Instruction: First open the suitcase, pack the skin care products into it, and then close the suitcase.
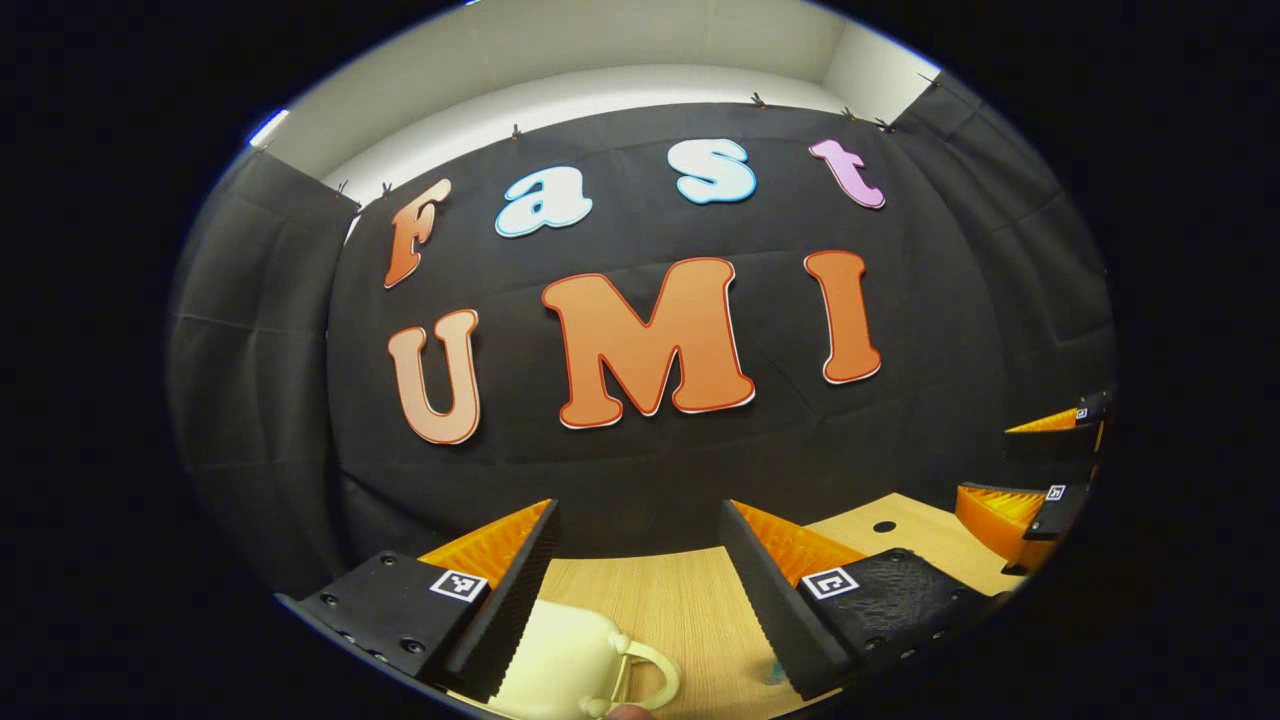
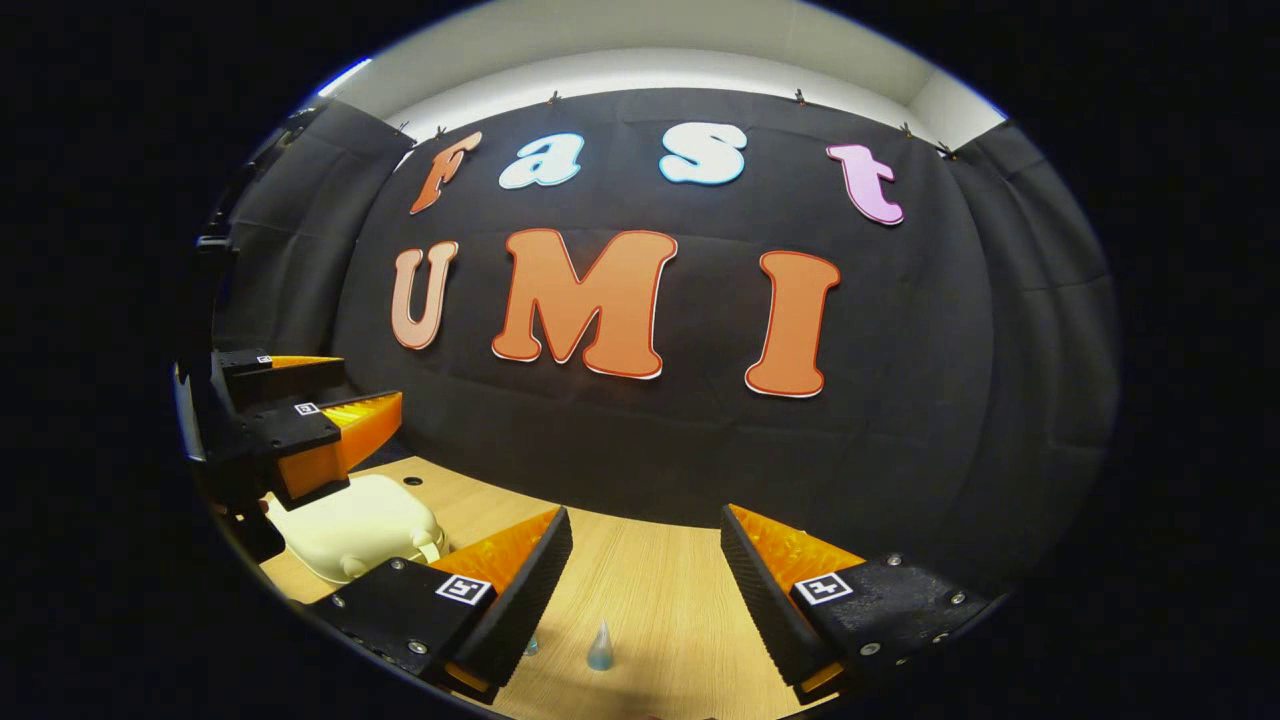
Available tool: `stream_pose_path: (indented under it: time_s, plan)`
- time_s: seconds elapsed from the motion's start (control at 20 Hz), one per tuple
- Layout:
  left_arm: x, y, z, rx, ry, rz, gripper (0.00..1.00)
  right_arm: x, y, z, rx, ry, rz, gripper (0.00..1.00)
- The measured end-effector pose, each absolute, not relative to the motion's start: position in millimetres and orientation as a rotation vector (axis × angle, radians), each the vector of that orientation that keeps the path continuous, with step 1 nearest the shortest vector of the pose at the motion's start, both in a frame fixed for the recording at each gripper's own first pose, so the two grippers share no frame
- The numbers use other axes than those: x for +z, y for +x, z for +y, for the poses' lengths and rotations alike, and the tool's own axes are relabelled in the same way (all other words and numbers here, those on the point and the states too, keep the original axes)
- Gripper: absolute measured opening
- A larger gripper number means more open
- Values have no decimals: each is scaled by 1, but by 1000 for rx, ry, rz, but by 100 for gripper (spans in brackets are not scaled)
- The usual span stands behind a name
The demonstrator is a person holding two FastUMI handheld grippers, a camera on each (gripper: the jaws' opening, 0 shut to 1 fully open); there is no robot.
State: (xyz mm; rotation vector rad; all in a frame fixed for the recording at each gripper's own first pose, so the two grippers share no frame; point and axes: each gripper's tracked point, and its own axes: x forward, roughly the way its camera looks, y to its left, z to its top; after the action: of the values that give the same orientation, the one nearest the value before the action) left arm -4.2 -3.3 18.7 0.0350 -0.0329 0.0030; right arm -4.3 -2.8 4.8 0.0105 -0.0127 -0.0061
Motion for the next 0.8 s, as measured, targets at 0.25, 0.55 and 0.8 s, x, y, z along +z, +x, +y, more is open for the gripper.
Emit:
stream_pose_path:
  time_s: [0.25, 0.55, 0.8]
  plan:
    - [4, -2, -4, 3, 59, 1, 98, 3, 0, 0, 7, 9, -9, 94]
    - [-43, 1, -16, -67, 208, 90, 98, -5, 3, -12, -6, 4, 3, 94]
    - [-85, -2, -25, -123, 339, 172, 98, -10, 4, -25, -16, -5, 9, 94]
